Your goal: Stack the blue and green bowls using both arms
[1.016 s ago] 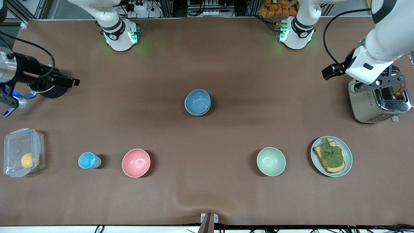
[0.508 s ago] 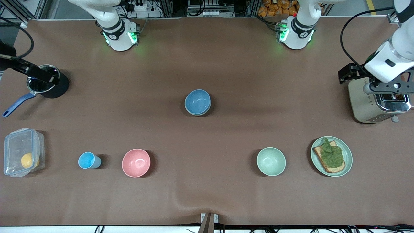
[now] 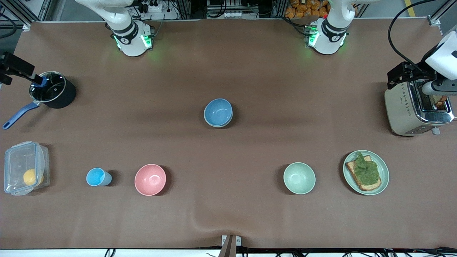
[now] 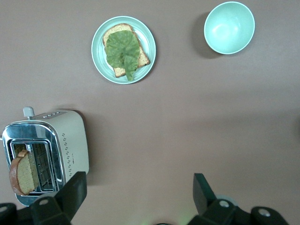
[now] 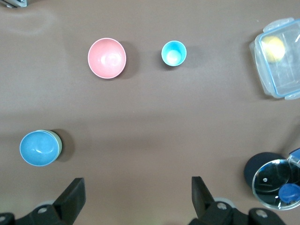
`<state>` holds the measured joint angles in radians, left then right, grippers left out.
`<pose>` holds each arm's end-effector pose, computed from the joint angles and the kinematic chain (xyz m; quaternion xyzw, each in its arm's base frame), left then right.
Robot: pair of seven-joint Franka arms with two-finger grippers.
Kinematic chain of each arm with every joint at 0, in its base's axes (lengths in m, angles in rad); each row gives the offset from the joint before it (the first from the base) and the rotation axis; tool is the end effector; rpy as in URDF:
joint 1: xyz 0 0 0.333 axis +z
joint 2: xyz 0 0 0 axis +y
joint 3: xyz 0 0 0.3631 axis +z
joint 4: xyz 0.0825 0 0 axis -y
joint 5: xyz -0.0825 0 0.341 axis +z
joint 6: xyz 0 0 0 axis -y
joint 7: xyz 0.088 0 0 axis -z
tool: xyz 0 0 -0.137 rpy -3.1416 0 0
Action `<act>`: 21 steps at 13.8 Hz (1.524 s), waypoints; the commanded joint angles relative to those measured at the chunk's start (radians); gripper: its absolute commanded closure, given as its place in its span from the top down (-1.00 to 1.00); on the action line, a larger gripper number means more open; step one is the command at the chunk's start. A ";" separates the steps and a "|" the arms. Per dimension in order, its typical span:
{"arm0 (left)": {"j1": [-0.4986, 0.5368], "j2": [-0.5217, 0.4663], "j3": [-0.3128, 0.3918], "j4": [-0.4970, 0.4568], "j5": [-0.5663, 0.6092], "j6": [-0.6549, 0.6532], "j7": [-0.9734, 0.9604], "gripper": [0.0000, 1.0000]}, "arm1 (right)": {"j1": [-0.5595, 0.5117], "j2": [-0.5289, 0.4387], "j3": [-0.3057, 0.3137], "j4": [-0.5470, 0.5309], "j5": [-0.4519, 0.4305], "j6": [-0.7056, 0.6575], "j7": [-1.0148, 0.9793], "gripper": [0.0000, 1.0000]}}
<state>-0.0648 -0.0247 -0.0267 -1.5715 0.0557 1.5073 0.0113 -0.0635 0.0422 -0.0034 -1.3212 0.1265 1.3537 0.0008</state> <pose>0.4936 -0.0375 0.6485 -0.9982 0.0501 0.0186 0.0289 0.5010 -0.0142 0.7066 -0.9979 0.0205 0.0028 0.0618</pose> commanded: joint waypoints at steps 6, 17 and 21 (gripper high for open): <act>0.069 -0.006 -0.013 0.008 -0.023 -0.041 0.113 1.00 | 0.030 -0.091 0.006 -0.104 -0.094 0.005 -0.174 1.00; 0.077 0.020 -0.021 0.033 -0.048 -0.036 0.049 1.00 | 0.030 -0.088 0.014 -0.102 -0.091 0.007 -0.173 1.00; 0.073 0.019 -0.022 0.038 -0.050 -0.036 0.049 1.00 | 0.031 -0.085 0.014 -0.101 -0.091 0.005 -0.173 1.00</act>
<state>0.0091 -0.0057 -0.0472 -1.5489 0.0262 1.4832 0.0596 -0.0341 -0.0173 0.0063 -1.3963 0.0531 1.3531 -0.1626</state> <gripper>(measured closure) 0.000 0.000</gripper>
